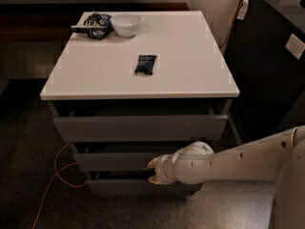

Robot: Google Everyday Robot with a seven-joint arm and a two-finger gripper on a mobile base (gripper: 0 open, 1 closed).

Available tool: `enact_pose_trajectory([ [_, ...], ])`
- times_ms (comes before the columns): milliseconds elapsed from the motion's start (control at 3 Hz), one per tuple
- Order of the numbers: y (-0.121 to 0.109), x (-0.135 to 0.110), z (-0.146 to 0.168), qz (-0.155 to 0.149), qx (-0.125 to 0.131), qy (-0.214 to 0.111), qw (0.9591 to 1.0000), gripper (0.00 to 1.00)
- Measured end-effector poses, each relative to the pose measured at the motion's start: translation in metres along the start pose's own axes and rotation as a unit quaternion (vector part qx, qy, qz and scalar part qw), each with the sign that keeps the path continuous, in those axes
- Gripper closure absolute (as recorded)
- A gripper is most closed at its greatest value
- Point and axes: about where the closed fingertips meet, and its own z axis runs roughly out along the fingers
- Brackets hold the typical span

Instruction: Open middle drawer

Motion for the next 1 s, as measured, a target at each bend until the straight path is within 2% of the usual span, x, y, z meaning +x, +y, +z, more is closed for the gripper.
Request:
enact_pose_trajectory([
  [667, -0.014, 0.027, 0.021, 0.039, 0.004, -0.001, 0.9992, 0.03],
  [1000, -0.026, 0.043, 0.028, 0.051, 0.01, 0.009, 0.9986, 0.0],
])
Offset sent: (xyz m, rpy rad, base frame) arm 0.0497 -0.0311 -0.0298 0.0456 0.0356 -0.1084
